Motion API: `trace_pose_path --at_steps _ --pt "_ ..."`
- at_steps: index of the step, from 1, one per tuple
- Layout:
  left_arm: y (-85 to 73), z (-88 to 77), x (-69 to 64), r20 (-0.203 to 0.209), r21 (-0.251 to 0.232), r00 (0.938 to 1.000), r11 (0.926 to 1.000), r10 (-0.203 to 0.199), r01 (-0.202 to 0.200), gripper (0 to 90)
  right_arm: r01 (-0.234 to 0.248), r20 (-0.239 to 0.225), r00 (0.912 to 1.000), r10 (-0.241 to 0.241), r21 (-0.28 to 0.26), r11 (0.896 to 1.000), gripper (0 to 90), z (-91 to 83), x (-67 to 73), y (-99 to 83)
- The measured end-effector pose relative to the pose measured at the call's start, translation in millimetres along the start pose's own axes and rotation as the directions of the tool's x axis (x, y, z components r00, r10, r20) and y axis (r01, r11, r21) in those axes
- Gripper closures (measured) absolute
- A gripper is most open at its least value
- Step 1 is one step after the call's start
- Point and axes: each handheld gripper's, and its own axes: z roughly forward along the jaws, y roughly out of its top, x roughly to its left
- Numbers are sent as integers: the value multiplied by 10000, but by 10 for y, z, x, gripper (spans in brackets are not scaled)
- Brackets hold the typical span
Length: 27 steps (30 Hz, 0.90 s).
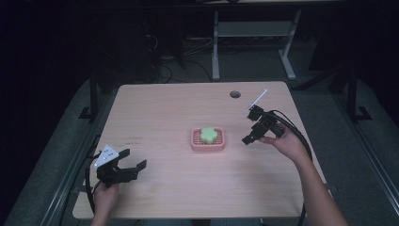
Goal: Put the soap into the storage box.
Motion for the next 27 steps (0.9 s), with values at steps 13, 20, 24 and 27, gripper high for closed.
trace_pose_path --at_steps 13,20,24,27 --pt "-1 7 -8 0 60 10000 10000 27 -27 140 -109 -109 9999 109 19 9999 258 -13 6 -199" --pt "-5 7 -8 -22 50 10000 10000 39 -39 141 -185 -62 9998 185 25 9998 259 -7 15 -315" --pt "-7 12 -7 -37 39 10000 10000 20 -20 140 -235 -35 9997 236 62 9997 259 7 19 -409" --pt "-8 17 -14 -34 43 10000 10000 -2 2 141 -307 -48 9995 307 -22 9995 259 6 12 -491"
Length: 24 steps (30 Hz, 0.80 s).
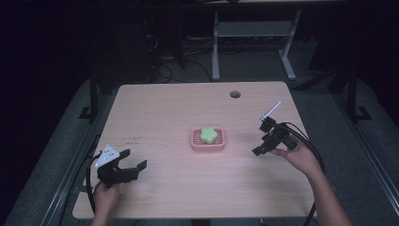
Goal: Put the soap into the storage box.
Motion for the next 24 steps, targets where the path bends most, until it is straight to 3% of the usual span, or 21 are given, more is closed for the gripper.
trace_pose_path --at_steps 24 --pt "-11 17 -19 9 146 10000 9999 85 -85 140 -749 18 9972 751 -522 9958 261 52 -45 -630"
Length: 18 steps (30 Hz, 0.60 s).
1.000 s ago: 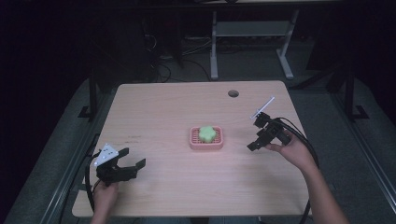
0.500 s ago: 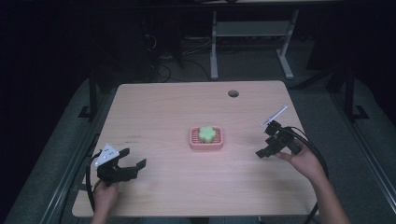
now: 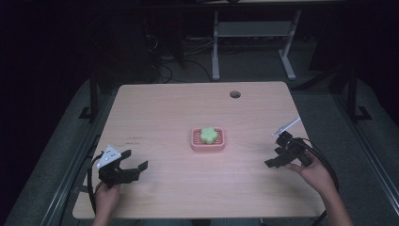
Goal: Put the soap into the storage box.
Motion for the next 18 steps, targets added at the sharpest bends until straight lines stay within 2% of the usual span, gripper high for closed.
trace_pose_path --at_steps 5,10,18 --pt "-2 11 -5 20 18 10000 10000 26 -26 141 -117 -6 9999 117 -185 9998 260 20 21 -130" --pt "1 22 -24 33 58 9999 9999 109 -109 141 -31 20 10000 32 -337 9994 260 44 77 -226" --pt "3 35 -32 8 96 9999 9998 163 -164 141 39 141 9999 -27 -831 9965 260 37 245 -364"
